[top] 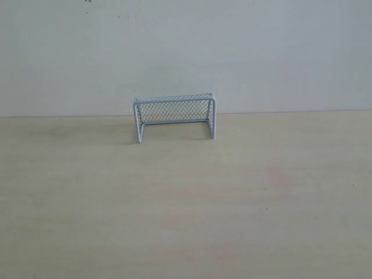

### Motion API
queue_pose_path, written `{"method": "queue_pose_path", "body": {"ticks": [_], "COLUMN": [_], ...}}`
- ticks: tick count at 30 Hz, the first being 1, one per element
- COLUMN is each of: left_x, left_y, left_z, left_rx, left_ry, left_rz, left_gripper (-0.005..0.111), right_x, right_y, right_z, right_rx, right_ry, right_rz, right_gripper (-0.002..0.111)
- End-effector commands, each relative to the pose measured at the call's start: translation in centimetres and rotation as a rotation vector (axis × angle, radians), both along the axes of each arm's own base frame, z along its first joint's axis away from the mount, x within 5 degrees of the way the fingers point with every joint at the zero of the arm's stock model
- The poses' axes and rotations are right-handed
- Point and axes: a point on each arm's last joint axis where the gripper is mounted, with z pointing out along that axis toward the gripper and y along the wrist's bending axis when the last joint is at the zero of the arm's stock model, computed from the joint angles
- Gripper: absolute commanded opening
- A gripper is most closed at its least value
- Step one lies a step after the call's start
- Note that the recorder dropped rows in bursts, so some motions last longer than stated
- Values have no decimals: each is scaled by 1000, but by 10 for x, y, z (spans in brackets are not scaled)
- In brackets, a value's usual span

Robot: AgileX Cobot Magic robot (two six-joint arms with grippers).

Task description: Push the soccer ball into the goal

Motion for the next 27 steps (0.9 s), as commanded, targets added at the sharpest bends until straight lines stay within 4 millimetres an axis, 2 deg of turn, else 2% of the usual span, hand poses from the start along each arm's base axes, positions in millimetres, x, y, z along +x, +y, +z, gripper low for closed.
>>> {"method": "queue_pose_path", "body": {"ticks": [1,27], "left_x": [0,0], "left_y": [0,0], "left_z": [-1,-1], "left_rx": [6,6], "left_ry": [-3,-3], "left_rz": [2,2], "left_gripper": [4,4], "right_x": [-1,-1], "right_y": [0,6], "right_z": [0,0], "right_rx": [9,-40], "right_ry": [0,2], "right_rz": [-9,103], "right_gripper": [0,0]}}
